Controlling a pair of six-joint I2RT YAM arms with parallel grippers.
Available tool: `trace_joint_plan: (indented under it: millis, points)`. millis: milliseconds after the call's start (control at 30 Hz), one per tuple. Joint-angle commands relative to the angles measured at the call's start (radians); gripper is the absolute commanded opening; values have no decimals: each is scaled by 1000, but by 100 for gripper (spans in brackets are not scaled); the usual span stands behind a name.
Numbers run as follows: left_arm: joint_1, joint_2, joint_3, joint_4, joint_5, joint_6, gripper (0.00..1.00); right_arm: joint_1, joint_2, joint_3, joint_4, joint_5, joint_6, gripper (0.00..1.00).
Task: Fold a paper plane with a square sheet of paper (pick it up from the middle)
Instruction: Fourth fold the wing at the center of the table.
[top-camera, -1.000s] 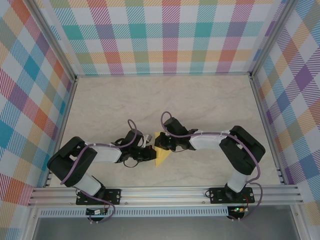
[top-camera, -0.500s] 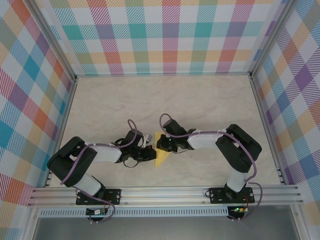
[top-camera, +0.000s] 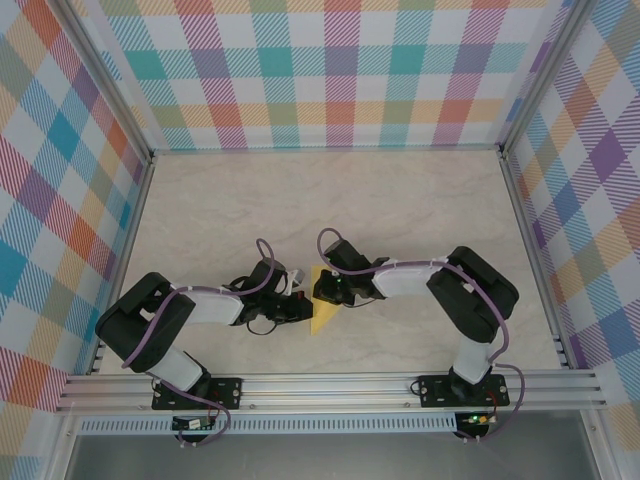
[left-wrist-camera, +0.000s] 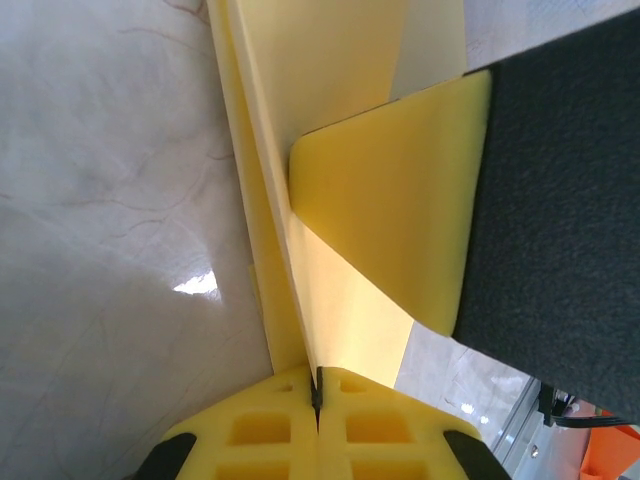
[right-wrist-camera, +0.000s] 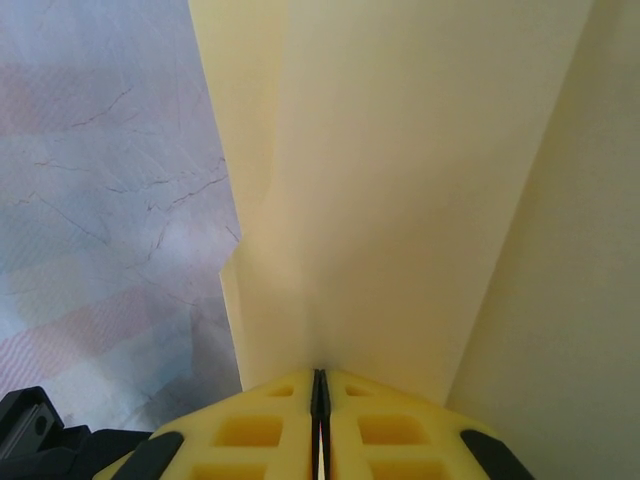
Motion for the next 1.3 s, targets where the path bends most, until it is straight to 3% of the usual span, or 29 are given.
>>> trace_joint_plan:
  millis: [0, 233, 500, 700, 1000, 1267]
  points:
    - [11, 21, -3, -48, 6, 20, 0, -17, -68, -31, -28, 37, 8, 14]
    - [11, 30, 4, -42, 15, 20, 0, -17, -195, -65, 5, 42, 35, 16]
    - [11, 37, 15, -44, 30, 29, 0, 11, -81, 17, 47, -52, 26, 15]
    - [11, 38, 18, -58, 38, 44, 0, 11, -10, 67, -8, -16, 2, 15]
    - [11, 38, 16, -65, 66, 62, 0, -21, 33, -21, -38, 43, 0, 14]
    - [12, -18, 13, -67, 125, 43, 12, -22, 68, -72, -5, 43, 18, 13]
